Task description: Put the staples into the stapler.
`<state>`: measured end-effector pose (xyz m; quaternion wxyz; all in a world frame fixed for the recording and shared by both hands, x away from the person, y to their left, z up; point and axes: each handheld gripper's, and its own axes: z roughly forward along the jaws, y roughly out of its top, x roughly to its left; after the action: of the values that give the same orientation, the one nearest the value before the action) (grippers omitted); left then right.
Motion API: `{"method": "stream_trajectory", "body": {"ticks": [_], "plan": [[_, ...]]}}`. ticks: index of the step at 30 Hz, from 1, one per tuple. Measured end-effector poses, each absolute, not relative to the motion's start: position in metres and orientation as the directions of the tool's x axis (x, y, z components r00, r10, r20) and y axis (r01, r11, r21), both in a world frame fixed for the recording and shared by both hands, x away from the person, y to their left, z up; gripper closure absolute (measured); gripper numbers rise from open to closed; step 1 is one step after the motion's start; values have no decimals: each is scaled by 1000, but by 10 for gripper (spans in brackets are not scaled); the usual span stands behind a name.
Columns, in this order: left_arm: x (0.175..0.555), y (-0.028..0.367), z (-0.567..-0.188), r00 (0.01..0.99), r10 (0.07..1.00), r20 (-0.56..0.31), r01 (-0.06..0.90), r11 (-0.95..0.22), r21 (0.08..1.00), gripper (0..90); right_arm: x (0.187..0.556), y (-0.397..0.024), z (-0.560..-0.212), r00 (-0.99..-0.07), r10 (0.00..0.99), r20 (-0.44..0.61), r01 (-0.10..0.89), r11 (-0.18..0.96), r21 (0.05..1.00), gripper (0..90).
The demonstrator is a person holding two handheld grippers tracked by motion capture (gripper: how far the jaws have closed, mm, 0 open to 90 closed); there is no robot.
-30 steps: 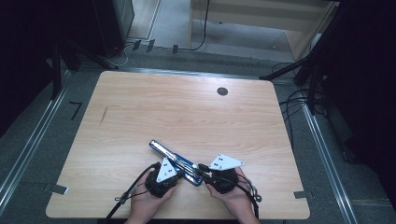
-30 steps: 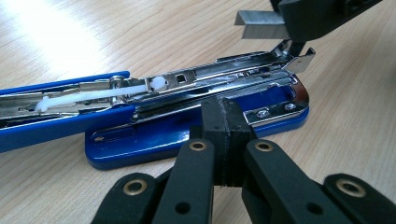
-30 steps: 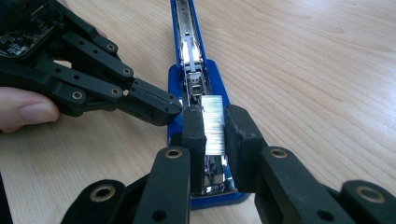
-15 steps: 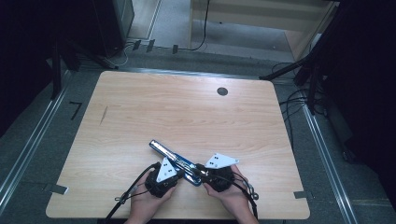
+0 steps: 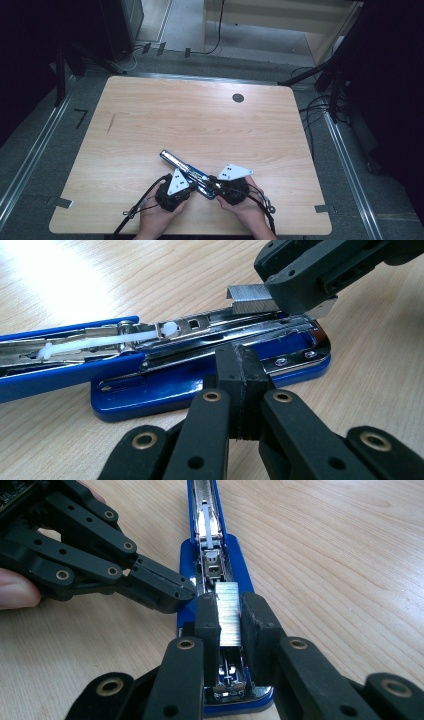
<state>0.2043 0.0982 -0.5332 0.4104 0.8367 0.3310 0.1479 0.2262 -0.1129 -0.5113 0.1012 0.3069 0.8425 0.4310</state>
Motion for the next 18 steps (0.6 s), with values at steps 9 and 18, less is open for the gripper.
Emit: {"method": "stream_trajectory", "body": {"ticks": [9,18], "plan": [[204,98,-533,737,675,-23,432,-445,785,900,228,-114,-512,-802,590,91,424,456,782,798],[204,98,-533,737,675,-24,432,-444,785,900,229,-115,-512,-810,579,94,420,459,783,798]]}}
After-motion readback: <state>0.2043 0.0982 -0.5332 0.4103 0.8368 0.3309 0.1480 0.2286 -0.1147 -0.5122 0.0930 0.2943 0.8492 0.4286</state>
